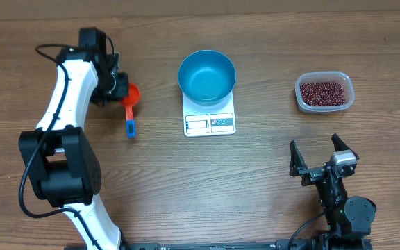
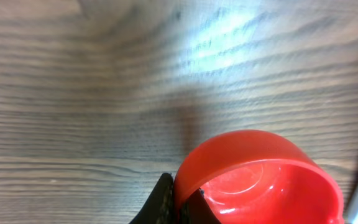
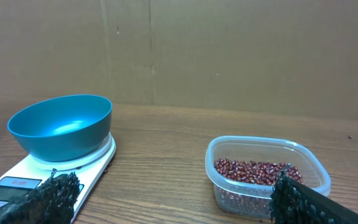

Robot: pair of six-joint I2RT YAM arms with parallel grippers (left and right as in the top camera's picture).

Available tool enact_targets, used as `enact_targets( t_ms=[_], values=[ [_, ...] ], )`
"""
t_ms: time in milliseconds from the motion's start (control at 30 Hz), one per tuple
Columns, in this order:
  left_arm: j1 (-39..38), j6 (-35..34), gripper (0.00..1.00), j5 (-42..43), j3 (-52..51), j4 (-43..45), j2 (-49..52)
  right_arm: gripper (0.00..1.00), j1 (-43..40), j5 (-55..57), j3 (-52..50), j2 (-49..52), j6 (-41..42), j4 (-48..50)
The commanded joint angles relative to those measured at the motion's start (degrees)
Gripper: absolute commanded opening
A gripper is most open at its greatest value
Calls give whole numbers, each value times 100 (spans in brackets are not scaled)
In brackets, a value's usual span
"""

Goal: Scoop item into bowl and weigh 150g on scale
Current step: 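Lift the red scoop with the left gripper toward the scale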

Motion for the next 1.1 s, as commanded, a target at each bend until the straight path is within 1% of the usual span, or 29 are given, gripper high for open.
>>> enact_targets(
  t_ms=[0, 133, 300, 367, 433, 533, 833, 933, 1067],
  values=[
    [-22, -518, 4, 68, 713, -286, 61, 100, 31, 42, -61, -57, 17, 28],
    [-22, -1119, 4, 66, 1239, -673, 61, 100, 31, 42, -61, -55, 17, 26],
    [-22, -2719, 4, 66, 1674, -1287, 61, 100, 31, 42, -61, -55, 17, 28],
    [-22, -3484, 4, 70, 1705, -1528, 61, 100, 31, 42, -61, -55, 17, 28],
    [-22, -3923, 4, 70, 1703, -1751, 61, 100, 31, 42, -61, -55, 17, 28],
    [-24, -3943, 4, 70, 1705, -1952, 61, 100, 31, 42, -61, -55, 17, 28],
    [-37, -3956, 4, 131, 1703, -2151, 61, 100, 31, 42, -61, -55, 17, 28],
    [-94, -4085, 4, 227, 1703, -2221, 61, 100, 31, 42, -61, -55, 17, 26],
    [-149, -4618, 4, 420, 1703, -2361, 61, 100, 31, 42, -61, -55, 17, 66]
  ],
)
